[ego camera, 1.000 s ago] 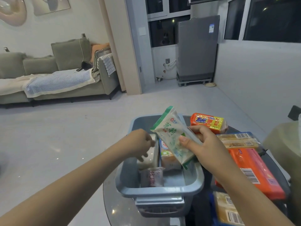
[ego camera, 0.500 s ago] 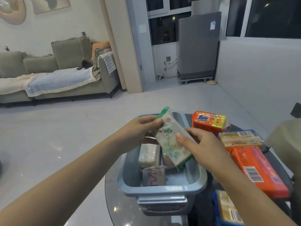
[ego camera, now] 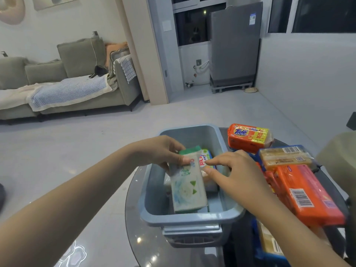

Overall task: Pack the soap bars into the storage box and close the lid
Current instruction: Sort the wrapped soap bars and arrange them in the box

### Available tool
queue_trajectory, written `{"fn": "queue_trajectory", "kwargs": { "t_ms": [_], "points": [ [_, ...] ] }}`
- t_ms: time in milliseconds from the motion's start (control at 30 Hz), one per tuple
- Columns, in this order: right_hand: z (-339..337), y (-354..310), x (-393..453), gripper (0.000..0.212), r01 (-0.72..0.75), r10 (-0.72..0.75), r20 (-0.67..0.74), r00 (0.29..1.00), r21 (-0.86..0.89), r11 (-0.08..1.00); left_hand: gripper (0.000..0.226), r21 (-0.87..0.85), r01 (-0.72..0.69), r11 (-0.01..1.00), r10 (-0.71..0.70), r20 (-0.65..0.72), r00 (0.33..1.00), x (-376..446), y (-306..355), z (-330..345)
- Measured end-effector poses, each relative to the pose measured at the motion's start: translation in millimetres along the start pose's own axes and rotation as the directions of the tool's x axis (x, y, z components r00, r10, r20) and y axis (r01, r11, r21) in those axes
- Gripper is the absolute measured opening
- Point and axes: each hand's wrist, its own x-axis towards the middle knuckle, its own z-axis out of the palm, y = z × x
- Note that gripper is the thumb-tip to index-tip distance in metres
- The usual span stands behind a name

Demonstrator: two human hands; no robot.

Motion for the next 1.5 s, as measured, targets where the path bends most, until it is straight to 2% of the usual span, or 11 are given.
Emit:
{"fn": "queue_trajectory", "kwargs": {
  "t_ms": [167, 300, 400, 500, 567, 767, 1033, 1100, 1233, 1400, 1500],
  "points": [
    [0.7, 6.5, 0.0, 0.026, 0.026, -0.034, 0.065, 0.997, 0.118, 0.993, 0.005, 0.227, 0.147, 0.963, -0.174, 0.104, 0.979, 12.3, -9.6, 16.4],
    [3.0, 9.6, 1.1, 0.025, 0.033, -0.041, 0.066, 0.997, 0.130, 0.991, 0.011, 0.310, 0.252, 0.917, -0.293, 0.093, 0.952, 18.4, -10.5, 25.8],
    [3.4, 11.3, 1.3, 0.023, 0.037, -0.048, 0.064, 0.997, 0.169, 0.985, 0.023, 0.380, 0.312, 0.871, -0.348, 0.026, 0.937, 21.7, -9.1, 28.8],
    [4.0, 12.7, 1.5, 0.022, 0.038, -0.052, 0.067, 0.996, 0.187, 0.982, 0.039, 0.611, 0.313, 0.727, -0.302, -0.124, 0.945, 25.1, -14.4, 33.1],
    [4.7, 13.4, 1.4, 0.022, 0.039, -0.054, 0.069, 0.996, 0.199, 0.979, 0.036, 0.691, 0.295, 0.660, -0.249, -0.170, 0.953, 25.5, -19.6, 36.4],
    [6.5, 14.0, 1.5, 0.019, 0.055, -0.067, 0.050, 0.996, 0.210, 0.976, 0.034, 0.665, 0.278, 0.693, -0.236, -0.155, 0.959, 33.2, -20.8, 44.0],
    [7.5, 15.8, 1.4, 0.018, 0.061, -0.072, 0.047, 0.996, 0.216, 0.975, 0.045, 0.712, 0.280, 0.644, -0.190, -0.206, 0.960, 34.8, -22.2, 48.4],
    [7.6, 15.4, 1.1, 0.018, 0.063, -0.074, 0.044, 0.996, 0.221, 0.973, 0.040, 0.708, 0.213, 0.673, -0.156, -0.145, 0.977, 34.8, -22.2, 47.8],
    [7.5, 15.4, 0.6, 0.018, 0.074, -0.084, 0.036, 0.996, 0.231, 0.970, 0.017, 0.609, -0.023, 0.793, -0.031, 0.077, 0.997, 36.4, -15.4, 50.4],
    [6.9, 16.4, 1.0, 0.020, 0.078, -0.088, 0.032, 0.996, 0.244, 0.967, 0.025, 0.675, -0.127, 0.727, -0.097, 0.285, 0.954, 50.6, -4.7, 69.5],
    [7.0, 17.6, 1.1, 0.021, 0.074, -0.088, 0.042, 0.995, 0.259, 0.963, 0.030, 0.721, -0.153, 0.676, -0.152, 0.339, 0.928, 59.8, -5.3, 72.8]
  ]
}}
